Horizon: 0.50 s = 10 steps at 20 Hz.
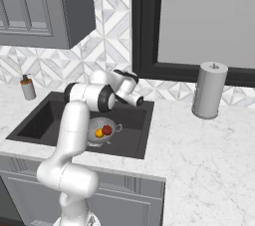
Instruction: Put the colander in the sink, put the apple, tangerine in the colander, and turn on the sink faucet and pour water over the colander.
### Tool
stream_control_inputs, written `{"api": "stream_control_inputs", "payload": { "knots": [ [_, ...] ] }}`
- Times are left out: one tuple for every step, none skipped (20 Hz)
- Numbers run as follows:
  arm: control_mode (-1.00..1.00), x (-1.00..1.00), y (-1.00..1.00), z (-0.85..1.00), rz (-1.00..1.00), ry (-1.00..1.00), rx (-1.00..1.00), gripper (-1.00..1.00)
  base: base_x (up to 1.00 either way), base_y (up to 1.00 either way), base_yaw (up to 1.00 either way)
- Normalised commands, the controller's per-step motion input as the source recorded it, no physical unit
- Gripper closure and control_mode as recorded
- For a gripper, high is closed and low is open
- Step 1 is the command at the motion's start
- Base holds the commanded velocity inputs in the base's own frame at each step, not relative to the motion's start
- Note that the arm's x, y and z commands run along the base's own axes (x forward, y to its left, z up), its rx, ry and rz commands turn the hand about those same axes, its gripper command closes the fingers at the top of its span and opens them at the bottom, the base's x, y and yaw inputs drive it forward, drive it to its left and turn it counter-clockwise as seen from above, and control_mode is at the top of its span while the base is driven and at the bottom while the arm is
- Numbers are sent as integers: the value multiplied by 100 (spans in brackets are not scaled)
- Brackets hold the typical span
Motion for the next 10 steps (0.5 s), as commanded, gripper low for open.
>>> {"api": "stream_control_inputs", "payload": {
  "knots": [
    [-100,0,15,30,1,0,2,-100,0,0,0],
    [-100,0,15,37,1,0,3,-100,0,0,0],
    [-100,14,16,22,0,0,1,-100,0,0,0],
    [-100,21,17,17,0,0,1,-100,0,0,0],
    [-100,31,15,3,0,0,0,-100,0,0,0],
    [-100,36,11,0,0,0,0,-100,0,0,0],
    [-100,46,12,0,0,0,0,-100,0,0,0],
    [-100,49,15,0,0,0,0,-100,0,0,0],
    [-100,49,15,-1,0,0,0,-100,0,0,0],
    [-100,46,12,-8,0,0,0,100,0,0,0]
  ]
}}
